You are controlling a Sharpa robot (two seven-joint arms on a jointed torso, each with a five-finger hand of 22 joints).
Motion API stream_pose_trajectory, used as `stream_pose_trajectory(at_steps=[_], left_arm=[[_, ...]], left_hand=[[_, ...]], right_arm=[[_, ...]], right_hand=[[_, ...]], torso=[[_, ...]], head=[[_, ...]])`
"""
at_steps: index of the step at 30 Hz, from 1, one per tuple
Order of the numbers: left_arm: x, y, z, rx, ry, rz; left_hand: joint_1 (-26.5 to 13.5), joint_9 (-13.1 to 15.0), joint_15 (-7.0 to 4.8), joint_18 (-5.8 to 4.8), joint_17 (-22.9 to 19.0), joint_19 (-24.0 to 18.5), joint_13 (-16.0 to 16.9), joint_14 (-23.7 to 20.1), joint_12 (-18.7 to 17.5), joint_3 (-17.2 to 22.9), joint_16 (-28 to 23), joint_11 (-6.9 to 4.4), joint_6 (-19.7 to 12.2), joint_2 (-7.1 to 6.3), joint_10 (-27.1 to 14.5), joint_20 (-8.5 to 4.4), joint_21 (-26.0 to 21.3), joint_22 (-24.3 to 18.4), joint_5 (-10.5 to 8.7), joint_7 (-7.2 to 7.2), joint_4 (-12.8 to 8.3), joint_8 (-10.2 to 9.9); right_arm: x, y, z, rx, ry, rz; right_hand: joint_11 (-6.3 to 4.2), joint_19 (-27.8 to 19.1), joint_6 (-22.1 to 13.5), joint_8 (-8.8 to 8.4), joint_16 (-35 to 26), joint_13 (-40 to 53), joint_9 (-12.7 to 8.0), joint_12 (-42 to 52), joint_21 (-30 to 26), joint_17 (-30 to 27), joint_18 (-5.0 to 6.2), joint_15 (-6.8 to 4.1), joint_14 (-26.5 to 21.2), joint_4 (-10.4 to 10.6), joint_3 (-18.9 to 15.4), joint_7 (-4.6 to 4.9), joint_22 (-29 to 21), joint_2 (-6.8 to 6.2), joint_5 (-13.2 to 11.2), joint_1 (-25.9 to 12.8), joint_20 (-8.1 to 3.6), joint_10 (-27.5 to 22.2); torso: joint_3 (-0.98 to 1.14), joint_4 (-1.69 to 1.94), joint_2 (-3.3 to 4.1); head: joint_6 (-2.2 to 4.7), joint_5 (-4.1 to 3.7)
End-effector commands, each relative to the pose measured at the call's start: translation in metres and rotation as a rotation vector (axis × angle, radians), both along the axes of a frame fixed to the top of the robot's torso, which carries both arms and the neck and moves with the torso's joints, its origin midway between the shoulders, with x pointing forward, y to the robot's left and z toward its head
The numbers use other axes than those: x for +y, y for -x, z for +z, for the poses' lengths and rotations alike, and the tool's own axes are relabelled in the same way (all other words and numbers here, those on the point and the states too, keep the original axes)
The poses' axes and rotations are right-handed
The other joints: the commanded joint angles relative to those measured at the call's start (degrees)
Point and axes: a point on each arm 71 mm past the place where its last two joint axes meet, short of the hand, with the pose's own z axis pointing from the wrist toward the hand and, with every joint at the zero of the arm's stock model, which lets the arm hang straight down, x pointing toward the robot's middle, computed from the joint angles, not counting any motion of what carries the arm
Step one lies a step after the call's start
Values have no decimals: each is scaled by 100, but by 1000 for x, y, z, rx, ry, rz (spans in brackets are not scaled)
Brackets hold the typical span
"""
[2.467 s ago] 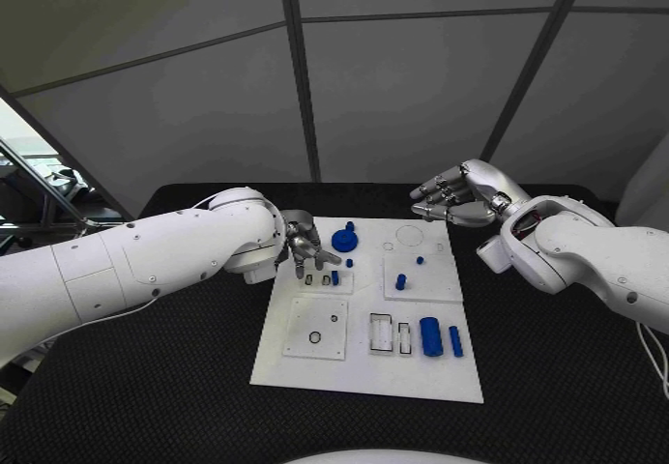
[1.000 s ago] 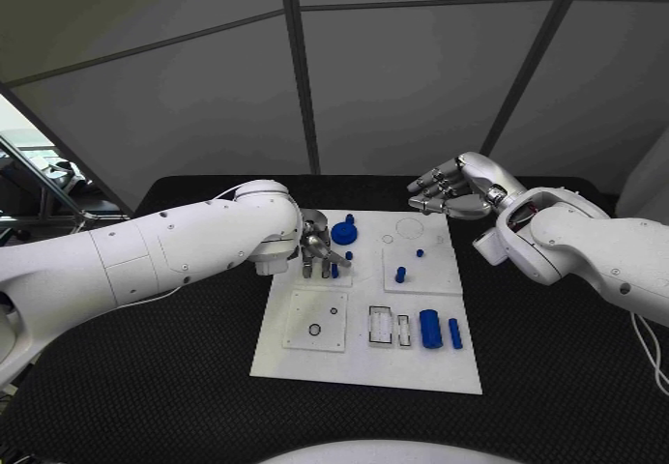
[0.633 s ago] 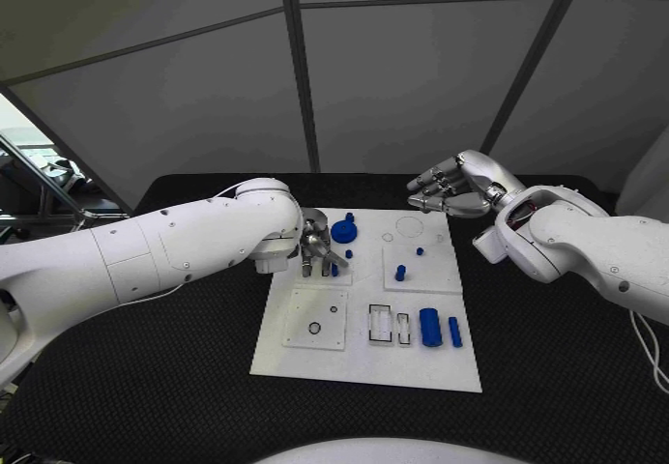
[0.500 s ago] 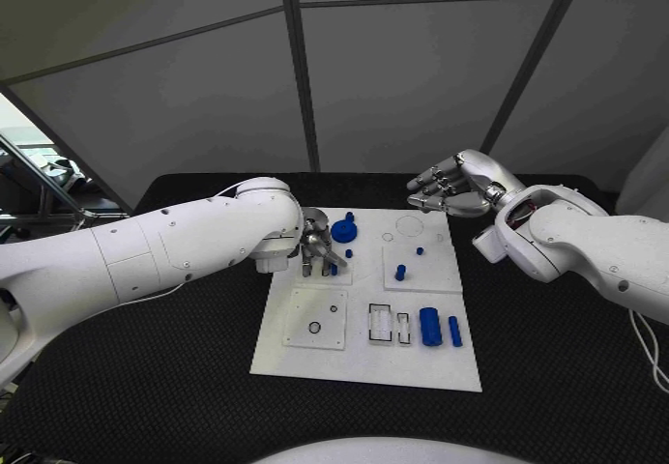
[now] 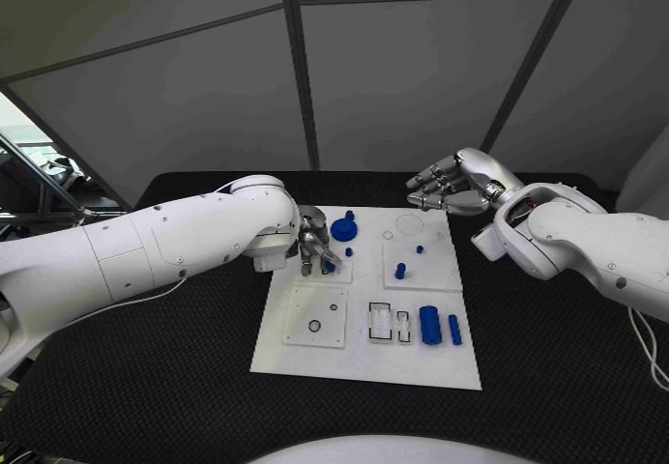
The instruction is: Assemble the parts on the task board
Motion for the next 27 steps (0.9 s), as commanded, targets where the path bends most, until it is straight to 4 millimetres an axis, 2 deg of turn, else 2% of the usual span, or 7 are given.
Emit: stream_pose_trajectory(at_steps=[1,2,3,6,7,12,27], left_arm=[[2,2,0,14,47,26],[4,2,1,11,50,32],[5,2,1,8,53,36],[9,3,2,-5,65,52],[11,4,3,-16,72,63],[18,7,7,-51,100,95],[29,15,7,-154,104,124]], left_hand=[[-189,74,-11,-127,33,257,26,48,13,834,-45,-60,-9,-326,32,-26,-20,745,5,-31,-323,68],[-198,79,-13,-128,35,257,26,49,13,864,-47,-59,-11,-343,33,-24,-20,745,3,-33,-326,69],[-377,149,0,-126,62,258,25,62,8,1286,-76,-59,-6,-496,38,-30,-26,748,-4,-22,-318,96],[-479,201,-19,-127,82,260,24,71,5,1592,-97,-47,-16,-621,42,-19,-29,752,7,-40,-365,113],[-693,277,-6,-127,111,264,47,86,27,1995,-127,-40,-26,-776,68,-28,-32,761,-16,-34,-400,138],[-848,368,-23,-131,139,275,119,100,96,2397,-157,-45,-11,-901,119,-25,-26,782,1,-48,-514,189],[-1018,460,-28,-144,168,305,230,115,203,2726,-186,-54,-5,-1013,198,-30,8,842,8,-56,-625,236]], right_arm=[[1,0,1,-1,3,10],[1,-1,1,-1,3,9],[1,-1,1,-1,4,9],[0,-1,1,0,4,8],[0,-1,1,0,4,8],[-1,-2,0,0,5,7],[-3,-2,0,0,7,5]], right_hand=[[6,33,-44,-11,-39,-8,-4,-5,-28,-7,62,45,1,-37,7,-13,-9,12,25,-62,18,-45],[6,33,-44,-11,-39,-8,-4,-5,-28,-7,62,45,1,-37,7,-13,-9,12,25,-62,18,-45],[6,33,-44,-11,-39,-8,-4,-5,-28,-7,62,45,1,-37,7,-13,-9,12,25,-62,18,-45],[8,33,-46,-11,-40,-10,-4,-5,-32,-10,61,46,-1,-36,7,-12,-12,12,32,-67,19,-48],[8,33,-46,-11,-40,-10,-4,-5,-32,-10,61,46,-1,-36,7,-12,-12,12,32,-67,19,-48],[8,33,-46,-11,-40,-10,-4,-5,-32,-10,61,46,-1,-36,7,-12,-12,12,32,-67,19,-48],[12,36,-51,-11,-40,-15,-4,-5,-47,-20,60,51,-6,-28,1,-8,-23,12,44,-90,22,-52]], torso=[[-1,7,-2],[0,5,-2],[1,7,-4],[2,10,-4],[2,11,-4],[3,6,-8],[-1,1,-1]], head=[[-5,-2],[-6,3],[-7,5],[-11,9],[-4,10],[-1,17],[-3,33]])
